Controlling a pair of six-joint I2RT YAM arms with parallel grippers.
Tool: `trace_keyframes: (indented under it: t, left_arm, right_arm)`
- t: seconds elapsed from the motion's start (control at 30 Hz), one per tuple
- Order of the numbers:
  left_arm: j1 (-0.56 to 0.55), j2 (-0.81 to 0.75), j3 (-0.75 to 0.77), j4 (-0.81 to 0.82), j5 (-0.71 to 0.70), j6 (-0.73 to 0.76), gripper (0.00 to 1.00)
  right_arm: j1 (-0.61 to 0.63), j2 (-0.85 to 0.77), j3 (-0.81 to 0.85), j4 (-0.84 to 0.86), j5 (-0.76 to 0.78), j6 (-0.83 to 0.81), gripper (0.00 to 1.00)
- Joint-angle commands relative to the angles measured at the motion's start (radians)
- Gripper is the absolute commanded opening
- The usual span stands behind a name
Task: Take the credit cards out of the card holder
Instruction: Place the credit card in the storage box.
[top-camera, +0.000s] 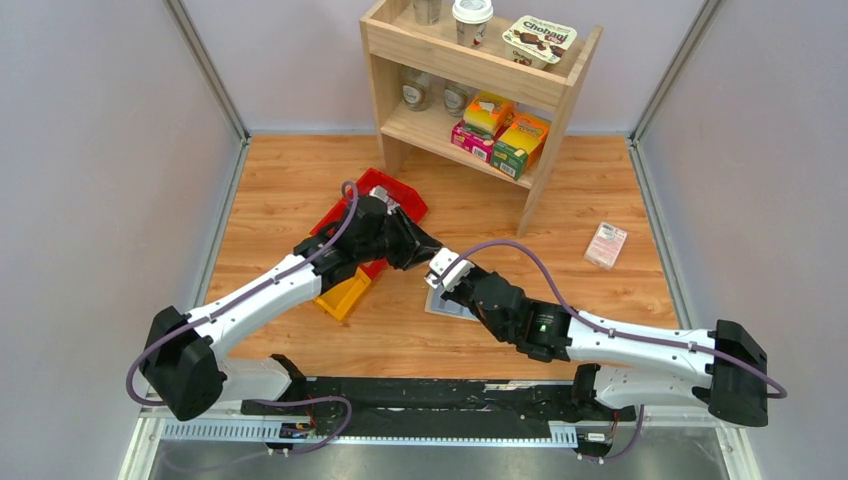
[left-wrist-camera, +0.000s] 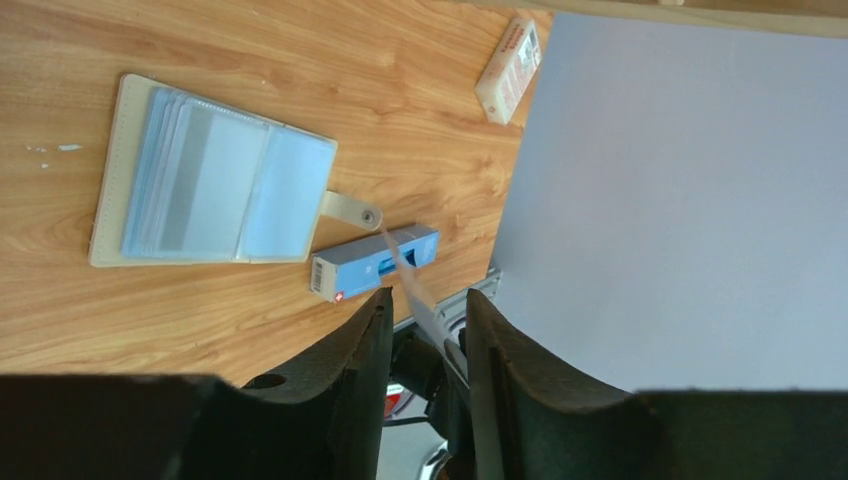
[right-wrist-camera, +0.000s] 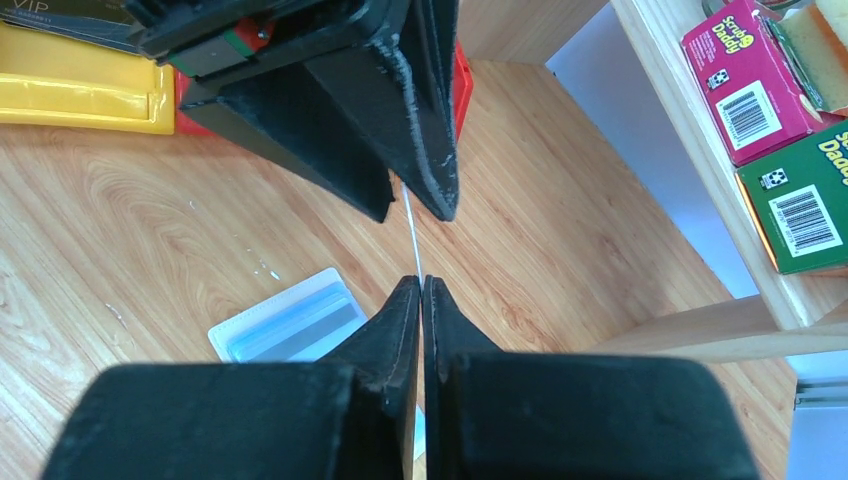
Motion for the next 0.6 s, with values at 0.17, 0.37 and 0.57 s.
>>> trace_keyframes:
  t: [0.17, 0.37, 0.57]
  left_arm:
    - [-0.005, 0.028, 0.080, 0.028, -0.001, 0.044, 0.00]
    - [0.009, 0.005, 0.072, 0.019, -0.062, 0.180, 0.00]
    - [0.068, -0.051, 0.043, 0.014, -0.160, 0.320, 0.00]
  right_arm:
    - [0.007, -0.007, 0.045, 0.028, 0.008, 0.056, 0.11]
    - [-0.022, -0.021, 0.091, -0.110, 0.030, 0.229, 1.00]
    - [-0.150, -0.079, 0.111, -0.294, 0.007, 0.469, 1.00]
